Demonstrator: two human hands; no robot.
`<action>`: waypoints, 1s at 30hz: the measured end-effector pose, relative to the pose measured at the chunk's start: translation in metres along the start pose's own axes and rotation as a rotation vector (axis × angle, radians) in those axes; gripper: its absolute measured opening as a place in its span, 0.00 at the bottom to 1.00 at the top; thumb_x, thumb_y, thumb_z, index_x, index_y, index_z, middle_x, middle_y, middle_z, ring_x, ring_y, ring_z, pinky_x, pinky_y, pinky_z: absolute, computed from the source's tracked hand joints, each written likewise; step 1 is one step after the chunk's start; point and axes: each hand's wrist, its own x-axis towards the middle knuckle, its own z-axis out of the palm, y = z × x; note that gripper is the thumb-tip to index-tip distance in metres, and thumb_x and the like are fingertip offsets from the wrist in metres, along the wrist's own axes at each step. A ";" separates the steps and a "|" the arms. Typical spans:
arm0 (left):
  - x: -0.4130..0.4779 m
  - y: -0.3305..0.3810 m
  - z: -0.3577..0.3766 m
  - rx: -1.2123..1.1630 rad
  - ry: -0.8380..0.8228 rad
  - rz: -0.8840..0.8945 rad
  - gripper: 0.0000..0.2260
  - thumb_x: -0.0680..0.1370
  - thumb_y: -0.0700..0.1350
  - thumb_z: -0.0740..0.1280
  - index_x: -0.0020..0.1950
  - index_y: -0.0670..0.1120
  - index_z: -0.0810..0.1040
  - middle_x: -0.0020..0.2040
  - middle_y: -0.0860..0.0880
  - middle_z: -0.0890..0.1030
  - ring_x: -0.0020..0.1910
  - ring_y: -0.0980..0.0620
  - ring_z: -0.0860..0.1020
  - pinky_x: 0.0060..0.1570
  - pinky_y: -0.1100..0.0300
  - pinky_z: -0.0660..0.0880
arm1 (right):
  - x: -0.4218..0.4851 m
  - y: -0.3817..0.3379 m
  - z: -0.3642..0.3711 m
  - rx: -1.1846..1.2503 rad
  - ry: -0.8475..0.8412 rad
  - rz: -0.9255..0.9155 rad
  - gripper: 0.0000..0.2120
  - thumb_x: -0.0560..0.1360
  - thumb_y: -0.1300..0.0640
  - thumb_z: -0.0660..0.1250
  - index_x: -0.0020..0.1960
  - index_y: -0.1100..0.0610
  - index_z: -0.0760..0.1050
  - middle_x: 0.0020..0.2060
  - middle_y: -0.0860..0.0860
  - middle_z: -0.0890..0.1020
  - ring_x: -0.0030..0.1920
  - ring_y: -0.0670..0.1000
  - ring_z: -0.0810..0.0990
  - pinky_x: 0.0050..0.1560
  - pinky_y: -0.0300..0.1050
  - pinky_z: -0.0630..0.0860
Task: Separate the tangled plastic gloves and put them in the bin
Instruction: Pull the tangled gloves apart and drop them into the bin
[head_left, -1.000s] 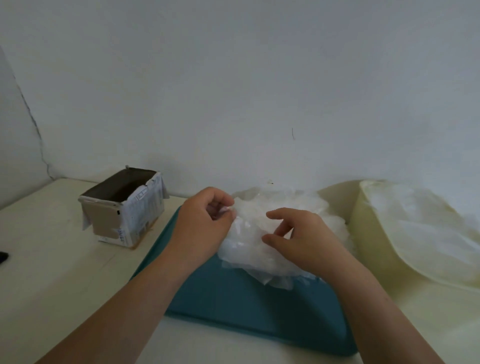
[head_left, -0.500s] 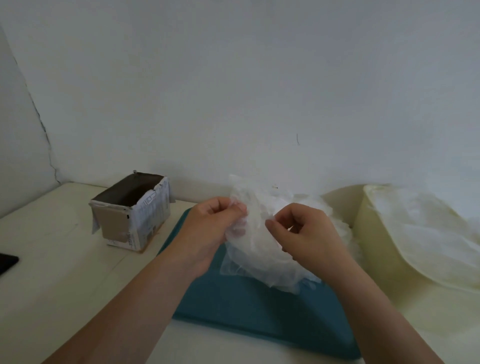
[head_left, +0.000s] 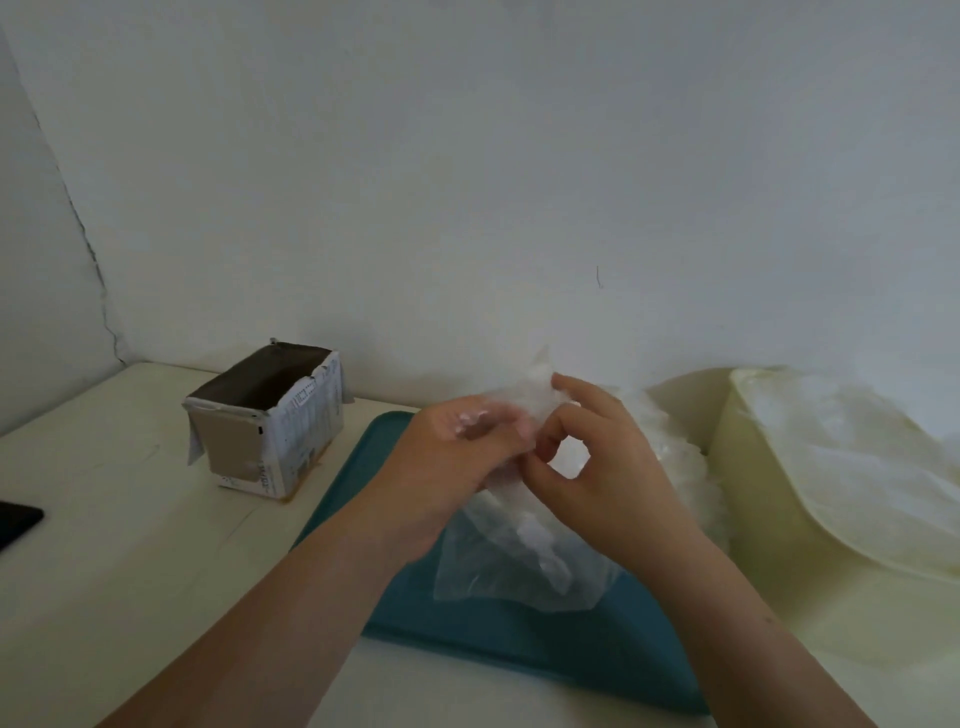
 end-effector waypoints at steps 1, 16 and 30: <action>0.000 -0.002 0.000 0.004 0.062 0.004 0.07 0.83 0.43 0.71 0.56 0.42 0.86 0.54 0.43 0.87 0.58 0.44 0.85 0.63 0.45 0.81 | 0.000 -0.001 -0.002 0.035 -0.005 0.015 0.13 0.71 0.45 0.77 0.37 0.47 0.74 0.61 0.39 0.81 0.67 0.39 0.74 0.64 0.37 0.72; 0.007 0.006 -0.026 -0.361 0.060 0.002 0.03 0.81 0.37 0.69 0.52 0.42 0.82 0.46 0.42 0.85 0.45 0.45 0.83 0.51 0.49 0.81 | 0.004 0.017 -0.019 0.272 -0.051 0.413 0.15 0.75 0.49 0.76 0.61 0.47 0.82 0.37 0.49 0.85 0.38 0.46 0.84 0.47 0.48 0.84; 0.002 0.014 -0.017 -0.307 0.121 -0.030 0.08 0.72 0.40 0.78 0.50 0.45 0.86 0.47 0.44 0.86 0.46 0.46 0.83 0.48 0.53 0.83 | 0.003 -0.017 -0.013 0.361 -0.003 0.191 0.05 0.71 0.50 0.79 0.46 0.45 0.85 0.39 0.43 0.86 0.43 0.43 0.84 0.49 0.34 0.77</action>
